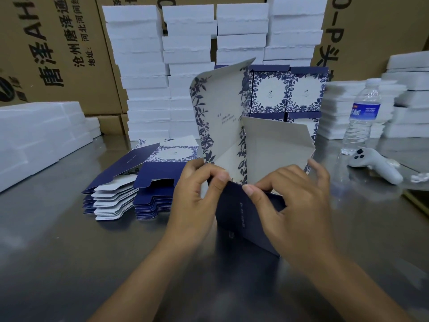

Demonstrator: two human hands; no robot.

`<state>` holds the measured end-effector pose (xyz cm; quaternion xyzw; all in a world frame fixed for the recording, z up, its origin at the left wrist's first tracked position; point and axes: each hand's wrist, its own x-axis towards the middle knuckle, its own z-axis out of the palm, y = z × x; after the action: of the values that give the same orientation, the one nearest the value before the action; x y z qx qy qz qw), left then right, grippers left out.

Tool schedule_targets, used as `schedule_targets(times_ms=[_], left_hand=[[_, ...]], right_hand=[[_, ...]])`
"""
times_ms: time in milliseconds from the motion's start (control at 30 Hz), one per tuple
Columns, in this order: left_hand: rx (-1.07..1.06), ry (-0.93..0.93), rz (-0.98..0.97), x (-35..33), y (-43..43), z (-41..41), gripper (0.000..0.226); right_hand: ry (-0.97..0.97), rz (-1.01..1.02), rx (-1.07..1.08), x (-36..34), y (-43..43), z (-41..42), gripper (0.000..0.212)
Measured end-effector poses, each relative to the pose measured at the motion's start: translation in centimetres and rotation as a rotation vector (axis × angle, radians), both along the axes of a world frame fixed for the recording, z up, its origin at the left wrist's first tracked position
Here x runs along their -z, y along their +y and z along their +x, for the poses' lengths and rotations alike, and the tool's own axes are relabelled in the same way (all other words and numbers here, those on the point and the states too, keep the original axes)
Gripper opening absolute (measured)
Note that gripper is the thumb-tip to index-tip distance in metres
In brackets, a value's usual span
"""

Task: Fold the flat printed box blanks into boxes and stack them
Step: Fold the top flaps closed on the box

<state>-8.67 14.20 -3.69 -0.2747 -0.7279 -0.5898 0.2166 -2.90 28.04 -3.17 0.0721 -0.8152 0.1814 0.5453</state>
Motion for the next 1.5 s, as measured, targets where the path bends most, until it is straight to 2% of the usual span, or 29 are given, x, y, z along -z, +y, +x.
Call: schedule_targets(times_ms=[200,400,567,700,867,1033,1167,1400,1500], left_hand=[[-0.139,0.131,-0.056,-0.2,-0.5,-0.4,0.022],[-0.177,0.184,-0.04,-0.1,-0.6,-0.4,0.021],[-0.225,0.246,-0.064,0.0,-0.8,-0.6,0.018],[-0.314,0.348,-0.089,0.2,-1.6,-1.0,0.034],[-0.338,0.409,-0.128,0.2,-1.7,-1.1,0.035],[-0.266,0.359,-0.088,0.2,-1.8,-1.4,0.032],[-0.228,0.289,-0.069,0.0,-1.7,-1.3,0.019],[0.007,-0.043,0.064,-0.4,-0.8,0.1,0.022],[0.108,-0.189,0.164,-0.7,-0.7,0.2,0.015]], right_hand=[[0.045,0.002,-0.027,0.3,-0.1,0.0,0.028],[0.142,0.024,-0.014,0.5,0.7,0.0,0.032],[0.12,-0.008,-0.036,0.5,1.0,-0.1,0.031],[0.152,-0.01,-0.062,0.6,1.1,0.0,0.034],[0.229,0.054,-0.069,0.6,1.3,0.1,0.036],[0.278,0.108,-0.166,0.1,2.4,0.2,0.037],[0.244,0.108,-0.197,0.1,2.1,0.1,0.036],[0.272,0.171,-0.274,0.1,1.0,0.8,0.037],[0.333,0.101,-0.281,-0.3,1.6,0.9,0.033]])
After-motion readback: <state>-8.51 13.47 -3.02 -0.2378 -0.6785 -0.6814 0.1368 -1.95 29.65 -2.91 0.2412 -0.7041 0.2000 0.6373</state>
